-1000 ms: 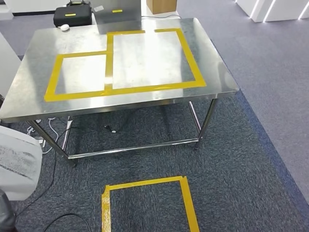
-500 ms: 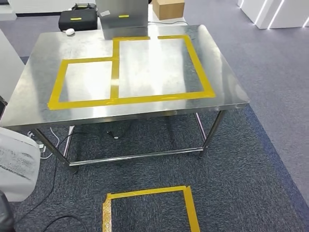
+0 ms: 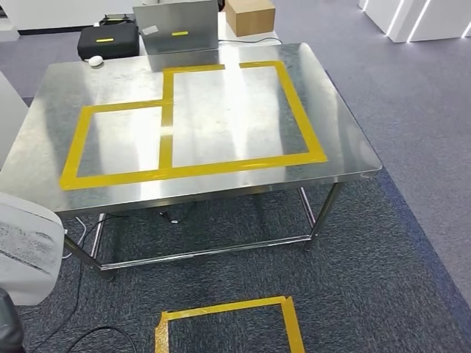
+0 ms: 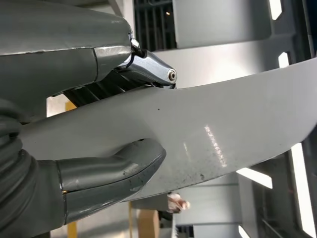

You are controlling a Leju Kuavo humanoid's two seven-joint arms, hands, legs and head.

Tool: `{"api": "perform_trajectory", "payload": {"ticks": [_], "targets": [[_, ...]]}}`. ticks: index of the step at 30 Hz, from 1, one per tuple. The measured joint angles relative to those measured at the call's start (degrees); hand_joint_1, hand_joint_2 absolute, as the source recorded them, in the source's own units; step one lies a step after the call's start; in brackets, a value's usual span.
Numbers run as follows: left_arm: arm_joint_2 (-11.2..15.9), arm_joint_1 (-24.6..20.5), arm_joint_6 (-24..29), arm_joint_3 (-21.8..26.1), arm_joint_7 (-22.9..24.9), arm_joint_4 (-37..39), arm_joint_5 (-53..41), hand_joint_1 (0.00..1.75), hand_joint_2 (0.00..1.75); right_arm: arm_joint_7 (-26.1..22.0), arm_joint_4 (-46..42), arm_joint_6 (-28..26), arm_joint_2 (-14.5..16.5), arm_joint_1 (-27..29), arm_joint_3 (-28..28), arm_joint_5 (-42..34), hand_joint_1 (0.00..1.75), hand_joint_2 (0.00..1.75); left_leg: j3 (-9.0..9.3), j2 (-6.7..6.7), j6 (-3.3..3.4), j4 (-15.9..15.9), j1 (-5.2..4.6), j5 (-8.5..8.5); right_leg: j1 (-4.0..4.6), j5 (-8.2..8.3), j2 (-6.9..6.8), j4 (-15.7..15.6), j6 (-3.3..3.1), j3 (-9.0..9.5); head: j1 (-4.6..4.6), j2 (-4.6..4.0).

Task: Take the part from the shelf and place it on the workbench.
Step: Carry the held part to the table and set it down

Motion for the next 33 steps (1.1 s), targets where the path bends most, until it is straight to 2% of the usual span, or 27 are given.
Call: {"api": "perform_trajectory", "payload": {"ticks": [3,4,5,6,8,9,10,11,13,15,17,18,21,24,29,33], "targets": [[-0.01,-0.1,-0.04,-0.02,0.05,0.03,0.0,1.75,1.75,0.05,0.05,0.2,-0.1,-0.3,0.44,-0.18,0.0,0.0,0.86,-0.13,1.14,-0.98,-0.04,0.13,0.05,-0.18,-0.14,0.42,1.05,1.01,0.0,0.01],[-0.01,-0.17,-0.08,-0.02,0.05,0.03,0.0,1.75,1.75,0.05,0.07,0.26,-0.14,-0.45,0.6,-0.25,0.0,0.0,1.42,-0.16,1.52,-1.28,0.08,0.08,0.03,-0.37,-0.16,1.5,1.33,0.73,0.05,0.01],[-0.01,-0.25,-0.13,-0.03,0.03,0.03,-0.01,1.75,1.75,0.04,0.09,0.32,-0.18,-0.63,0.79,-0.33,0.0,0.0,2.0,-0.17,1.83,-1.53,0.22,-0.05,-0.01,-1.08,-0.15,3.34,1.56,-0.38,0.15,0.01],[-0.01,-0.31,-0.16,-0.04,0.03,0.03,-0.02,1.75,1.75,0.04,0.11,0.37,-0.22,-0.77,0.94,-0.4,0.0,0.0,2.38,-0.14,2.06,-1.74,0.31,-0.28,-0.08,-2.18,-0.14,6.17,1.82,-2.29,0.25,0.01],[-0.01,-0.38,-0.2,-0.05,0.02,0.04,-0.03,1.75,1.75,0.02,0.16,0.43,-0.28,-0.82,1.17,-0.53,0.0,0.0,2.87,-0.15,2.27,-1.78,0.34,-0.92,-0.24,-4.73,-0.13,12.96,2.24,-7.37,0.38,0.01],[-0.01,-0.36,-0.2,-0.05,0.02,0.04,-0.03,1.75,1.75,-0.01,0.19,0.45,-0.3,-0.8,1.24,-0.57,0.0,0.0,3.26,-0.18,2.26,-1.78,0.35,-1.34,-0.29,-5.12,-0.14,15.08,2.35,-9.5,0.4,0.02],[-0.01,-0.35,-0.2,-0.05,0.02,0.04,-0.03,1.75,1.75,-0.04,0.2,0.46,-0.31,-0.8,1.32,-0.61,0.0,0.0,3.82,-0.21,2.21,-1.78,0.37,-1.83,-0.31,-4.47,-0.15,15.47,2.38,-10.78,0.42,0.02],[-0.01,-0.36,-0.2,-0.05,0.02,0.05,-0.03,1.75,1.75,-0.07,0.21,0.46,-0.33,-0.82,1.38,-0.63,0.0,0.0,4.55,-0.23,2.12,-1.78,0.41,-2.35,-0.32,-2.65,-0.16,13.84,2.36,-10.98,0.45,0.02],[-0.01,-0.37,-0.2,-0.05,0.1,0.05,-0.02,1.75,1.75,-0.08,0.28,0.46,-0.35,-0.83,1.52,-0.85,0.0,0.0,6.13,-0.24,1.78,-1.82,0.46,-3.52,-0.29,2.48,-0.19,7.48,2.2,-9.62,0.42,0.01],[-0.01,-0.38,-0.21,-0.06,0.45,0.07,-0.01,1.75,1.75,-0.09,0.46,0.48,-0.37,-0.81,1.87,-1.39,0.0,0.0,6.89,-0.24,1.21,-1.91,0.4,-4.37,-0.08,4.97,-0.26,3.11,1.61,-8.66,0.32,0.0],[0.0,-0.33,-0.18,-0.07,0.99,0.07,-0.48,1.75,1.75,-0.21,0.58,0.43,-0.38,-0.85,2.34,-2.1,0.0,0.0,7.11,-0.24,0.69,-2.05,0.32,-4.73,0.08,5.08,-0.27,2.21,0.87,-8.36,0.25,0.01],[0.04,-0.3,-0.04,-0.08,1.27,0.07,-1.08,1.75,1.75,-0.28,0.58,0.38,-0.38,-0.88,2.53,-2.4,0.0,0.0,7.3,-0.24,0.79,-2.31,0.29,-4.82,0.05,5.46,-0.21,2.16,0.75,-8.08,0.25,0.02],[0.49,-0.32,0.59,-0.1,1.78,0.07,-3.28,1.75,1.75,-0.35,0.58,0.23,-0.38,-1.03,2.99,-3.01,0.0,0.0,8.23,-0.23,1.45,-3.14,0.18,-4.73,-0.08,5.44,0.02,1.82,0.86,-7.6,0.19,0.02],[0.85,-0.32,0.84,-0.12,1.87,0.07,-3.79,1.75,1.75,-0.36,0.58,0.15,-0.38,-1.13,3.29,-3.17,0.0,0.0,8.95,-0.22,1.42,-4.08,0.13,-4.82,-0.08,4.91,0.16,1.67,0.46,-7.22,0.19,0.02],[1.1,-0.29,1.57,-0.13,2.2,0.08,-5.63,1.75,1.75,-0.42,0.58,0.14,-0.39,-1.24,3.7,-3.52,0.0,0.0,9.57,-0.21,1.0,-4.94,0.13,-5.07,-0.03,4.58,0.14,1.66,0.05,-6.93,0.2,0.02],[2.53,-0.2,6.07,-0.16,4.91,0.21,-17.32,1.75,1.75,-1.11,0.61,0.17,-0.56,-1.3,4.41,-4.9,0.0,0.0,9.6,-0.2,0.43,-4.98,0.13,-4.95,-0.02,4.6,0.12,1.67,0.01,-6.84,0.22,0.02]]}}
